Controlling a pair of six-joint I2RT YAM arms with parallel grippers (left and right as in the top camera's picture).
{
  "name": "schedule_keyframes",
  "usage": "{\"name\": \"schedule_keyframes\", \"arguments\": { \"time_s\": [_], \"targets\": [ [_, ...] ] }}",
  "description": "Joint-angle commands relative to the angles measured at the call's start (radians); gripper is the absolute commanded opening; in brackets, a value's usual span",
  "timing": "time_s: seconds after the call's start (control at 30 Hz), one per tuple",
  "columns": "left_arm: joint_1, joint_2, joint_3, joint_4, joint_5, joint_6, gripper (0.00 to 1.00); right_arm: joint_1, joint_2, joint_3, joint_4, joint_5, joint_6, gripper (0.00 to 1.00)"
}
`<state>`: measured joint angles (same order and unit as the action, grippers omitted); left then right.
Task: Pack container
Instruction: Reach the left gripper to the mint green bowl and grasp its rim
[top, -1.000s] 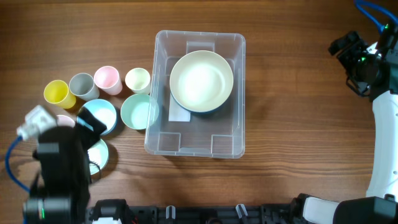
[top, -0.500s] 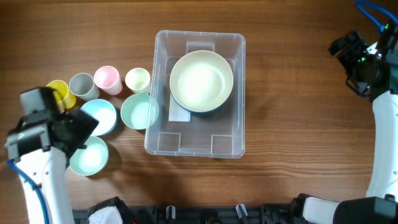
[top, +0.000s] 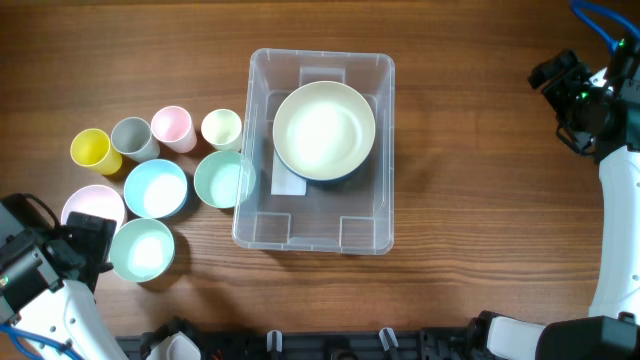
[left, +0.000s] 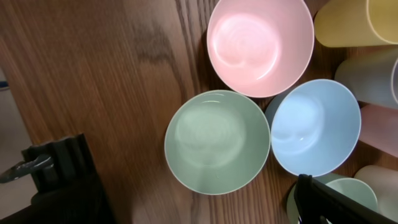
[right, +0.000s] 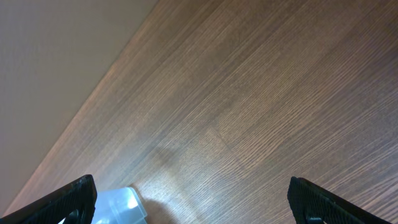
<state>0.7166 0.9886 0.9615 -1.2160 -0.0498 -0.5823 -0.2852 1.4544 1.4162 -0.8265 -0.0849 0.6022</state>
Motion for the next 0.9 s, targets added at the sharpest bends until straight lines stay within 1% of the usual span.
{"name": "schedule_keyframes", "arguments": {
  "time_s": [0.0,0.03,0.1,0.13,0.3,0.47,0.53,0.57,0.6,0.63,0.67,0.7,0.73,0.77,0.87],
  "targets": [
    [0.008,0.045,-0.103,0.061,0.069,-0.011,1.0,0.002,0.008,0.008,0.002,-0.005,0.008,1.0],
    [0.008,0.053,-0.134,0.087,0.085,-0.014,1.0,0.002,0.008,0.008,0.002,-0.005,0.007,0.99],
    [0.008,0.066,-0.212,0.153,0.087,-0.058,1.0,0.002,0.008,0.008,0.002,-0.005,0.007,1.0],
    [0.008,0.072,-0.251,0.194,0.087,-0.063,1.0,0.002,0.008,0.008,0.002,-0.005,0.007,1.0],
    [0.008,0.076,-0.363,0.286,0.074,-0.063,1.0,0.002,0.008,0.008,0.002,-0.005,0.007,1.0],
    [0.008,0.109,-0.494,0.425,0.045,-0.085,0.99,0.002,0.008,0.008,0.002,-0.005,0.007,1.0],
    [0.008,0.118,-0.497,0.449,0.053,-0.085,0.83,0.002,0.008,0.008,0.002,-0.005,0.007,1.0],
    [0.008,0.117,-0.497,0.45,0.053,-0.085,0.68,0.002,0.008,0.008,0.002,-0.005,0.007,1.0],
    [0.008,0.118,-0.497,0.449,0.053,-0.085,0.55,0.002,0.008,0.008,0.002,-0.005,0.007,1.0],
    [0.008,0.118,-0.497,0.447,0.053,-0.085,0.48,0.002,0.008,0.008,0.002,-0.005,0.007,1.0],
    [0.008,0.117,-0.497,0.447,0.053,-0.085,0.31,0.002,0.008,0.008,0.002,-0.005,0.007,0.99],
    [0.008,0.118,-0.497,0.446,0.053,-0.085,0.18,0.002,0.008,0.008,0.002,-0.005,0.007,1.0],
    [0.008,0.117,-0.497,0.446,0.053,-0.085,0.08,0.002,0.008,0.008,0.002,-0.005,0.007,1.0],
    [0.008,0.117,-0.497,0.442,0.056,-0.085,0.04,0.002,0.008,0.008,0.002,-0.005,0.007,1.0],
    [0.008,0.117,-0.496,0.429,0.083,-0.085,0.04,0.002,0.008,0.008,0.002,-0.005,0.007,1.0]
  ]
}}
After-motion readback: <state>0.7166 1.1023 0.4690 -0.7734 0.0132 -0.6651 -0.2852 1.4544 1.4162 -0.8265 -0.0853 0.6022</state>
